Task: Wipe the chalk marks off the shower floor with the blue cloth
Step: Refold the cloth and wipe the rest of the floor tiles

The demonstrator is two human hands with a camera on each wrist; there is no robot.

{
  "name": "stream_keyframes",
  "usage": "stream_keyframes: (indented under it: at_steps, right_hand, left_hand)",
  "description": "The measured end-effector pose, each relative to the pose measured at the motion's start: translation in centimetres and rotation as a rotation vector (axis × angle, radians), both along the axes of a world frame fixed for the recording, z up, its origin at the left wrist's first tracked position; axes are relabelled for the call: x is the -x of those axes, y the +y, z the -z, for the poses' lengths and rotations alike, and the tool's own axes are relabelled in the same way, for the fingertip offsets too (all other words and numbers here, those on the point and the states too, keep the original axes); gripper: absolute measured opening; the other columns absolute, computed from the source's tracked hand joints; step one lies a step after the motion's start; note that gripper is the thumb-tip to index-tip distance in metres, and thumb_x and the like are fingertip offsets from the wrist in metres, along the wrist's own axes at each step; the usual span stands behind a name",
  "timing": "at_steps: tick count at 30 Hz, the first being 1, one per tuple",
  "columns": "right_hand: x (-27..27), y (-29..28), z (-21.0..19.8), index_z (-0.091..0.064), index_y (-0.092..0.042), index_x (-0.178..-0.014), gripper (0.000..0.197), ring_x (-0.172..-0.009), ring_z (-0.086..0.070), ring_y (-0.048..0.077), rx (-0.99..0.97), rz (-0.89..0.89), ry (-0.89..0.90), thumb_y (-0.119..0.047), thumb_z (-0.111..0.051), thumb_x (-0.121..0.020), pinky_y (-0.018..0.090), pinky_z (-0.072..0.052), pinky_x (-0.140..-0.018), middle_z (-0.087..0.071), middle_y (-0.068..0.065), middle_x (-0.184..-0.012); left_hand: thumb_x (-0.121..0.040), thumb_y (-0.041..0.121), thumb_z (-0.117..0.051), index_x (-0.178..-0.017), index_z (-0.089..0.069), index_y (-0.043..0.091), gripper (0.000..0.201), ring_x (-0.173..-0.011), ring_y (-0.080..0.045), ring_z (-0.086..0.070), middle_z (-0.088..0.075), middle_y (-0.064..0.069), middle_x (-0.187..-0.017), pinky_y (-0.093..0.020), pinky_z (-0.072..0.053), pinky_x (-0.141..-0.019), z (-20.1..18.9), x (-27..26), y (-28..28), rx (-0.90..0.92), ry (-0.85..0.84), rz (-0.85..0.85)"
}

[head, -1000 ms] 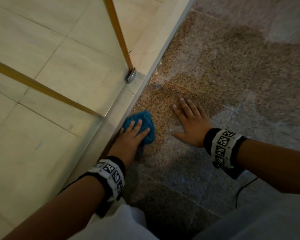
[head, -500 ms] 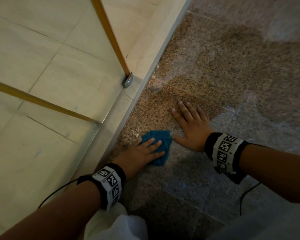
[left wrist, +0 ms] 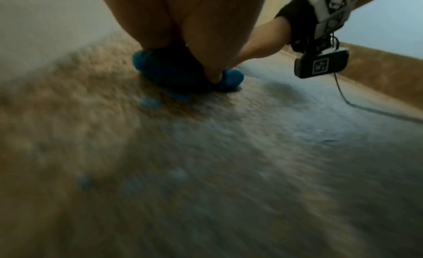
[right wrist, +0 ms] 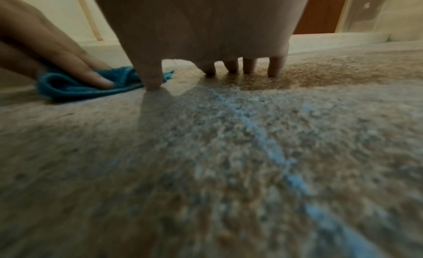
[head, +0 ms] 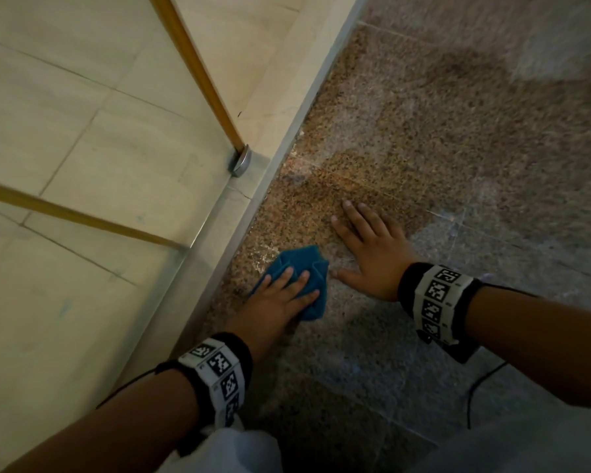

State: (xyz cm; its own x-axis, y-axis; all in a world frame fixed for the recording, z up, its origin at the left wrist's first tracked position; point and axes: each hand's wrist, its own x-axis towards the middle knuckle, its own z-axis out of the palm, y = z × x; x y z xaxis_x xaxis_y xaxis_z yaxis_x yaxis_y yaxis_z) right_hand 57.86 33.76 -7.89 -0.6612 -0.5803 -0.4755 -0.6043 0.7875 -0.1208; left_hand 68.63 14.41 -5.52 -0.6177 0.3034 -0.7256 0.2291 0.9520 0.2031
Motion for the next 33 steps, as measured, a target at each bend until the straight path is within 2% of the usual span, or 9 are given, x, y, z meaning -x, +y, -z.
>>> stream_keyframes:
  at_steps: [3,8,13,16,21,26,29,31,33]
  right_hand:
    - [0.1,0.0,-0.2,0.011,-0.026,-0.149,0.088,-0.145,0.011,0.024,0.007,-0.003,0.007,-0.071,-0.028,-0.085,0.048,-0.002,-0.115,0.022,0.003,-0.156]
    - [0.8,0.7,-0.7,0.000,-0.029,-0.150,0.076,-0.146,0.001,0.021,0.069,0.014,0.008,-0.059,-0.036,-0.090,0.045,-0.012,-0.114,0.012,-0.002,-0.158]
    - [2.4,1.4,-1.2,-0.027,-0.026,-0.147,0.058,-0.137,-0.028,0.027,0.238,0.141,0.016,-0.042,-0.032,-0.091,0.043,-0.028,-0.106,-0.019,0.000,-0.156]
    - [3.6,2.2,-1.1,-0.022,-0.028,-0.148,0.060,-0.140,-0.018,0.030,0.145,0.241,0.078,-0.040,-0.043,-0.093,0.047,-0.023,-0.109,-0.012,0.004,-0.156]
    - [4.1,3.3,-0.7,-0.013,-0.030,-0.148,0.067,-0.143,-0.007,0.029,0.024,0.321,0.099,-0.057,-0.036,-0.091,0.047,-0.014,-0.113,0.002,0.004,-0.158]
    - [4.4,5.1,-1.0,-0.001,-0.035,-0.150,0.067,-0.145,-0.001,0.025,0.031,0.261,-0.003,-0.052,-0.036,-0.095,0.044,-0.012,-0.115,0.009,-0.001,-0.158]
    - [5.3,5.7,-1.5,-0.002,-0.037,-0.149,0.067,-0.145,-0.001,0.023,0.032,0.228,-0.041,-0.048,-0.040,-0.095,0.044,-0.015,-0.114,0.010,-0.004,-0.158]
    - [5.5,5.5,-1.3,-0.005,-0.038,-0.149,0.067,-0.145,-0.002,0.022,0.058,0.237,-0.039,-0.046,-0.043,-0.093,0.044,-0.016,-0.114,0.008,-0.005,-0.158]
    - [5.1,5.3,-0.9,-0.013,-0.037,-0.148,0.064,-0.144,-0.005,0.021,0.090,0.262,-0.012,-0.044,-0.043,-0.092,0.043,-0.017,-0.113,0.003,-0.005,-0.159]
  left_hand:
    - [-0.105,0.015,-0.026,-0.153,0.000,0.033,0.058,-0.148,-0.021,0.012,0.016,0.002,-0.161,-0.037,0.006,-0.118,0.2,2.2,-0.1,-0.009,0.055,-0.031]
    - [-0.105,0.013,-0.029,-0.154,-0.010,0.028,0.055,-0.149,-0.025,0.005,0.005,-0.001,-0.163,-0.041,0.000,-0.118,0.5,6.7,0.5,-0.096,0.175,-0.349]
    - [-0.105,0.015,-0.028,-0.154,-0.009,0.033,0.055,-0.148,-0.025,0.010,0.009,0.003,-0.162,-0.039,0.006,-0.118,1.1,5.3,2.8,-0.103,0.132,-0.096]
    - [-0.106,0.017,-0.028,-0.153,-0.009,0.035,0.054,-0.149,-0.021,0.008,0.007,0.005,-0.162,-0.036,0.004,-0.118,1.5,6.6,2.4,-0.117,0.155,-0.081]
    - [-0.106,0.014,-0.029,-0.153,-0.015,0.032,0.052,-0.149,-0.020,0.003,0.001,0.004,-0.162,-0.038,0.003,-0.118,1.2,11.1,2.7,-0.188,0.205,-0.301]
    - [-0.106,0.015,-0.029,-0.153,-0.021,0.029,0.049,-0.149,-0.025,0.002,0.000,0.000,-0.163,-0.042,-0.002,-0.120,0.8,15.3,3.0,-0.153,0.264,-0.473]
    - [-0.106,0.013,-0.029,-0.153,-0.020,0.028,0.050,-0.149,-0.028,0.004,0.002,-0.003,-0.163,-0.044,-0.003,-0.118,0.5,14.8,4.4,-0.137,0.219,-0.408]
    - [-0.105,0.014,-0.029,-0.154,-0.017,0.029,0.052,-0.149,-0.030,0.003,0.002,-0.004,-0.163,-0.047,-0.003,-0.118,0.6,13.1,6.2,-0.119,0.204,-0.238]
    - [-0.105,0.019,-0.031,-0.154,-0.015,0.030,0.053,-0.149,-0.028,0.005,0.002,-0.003,-0.163,-0.045,0.001,-0.118,0.9,11.3,7.4,-0.192,0.167,-0.119]
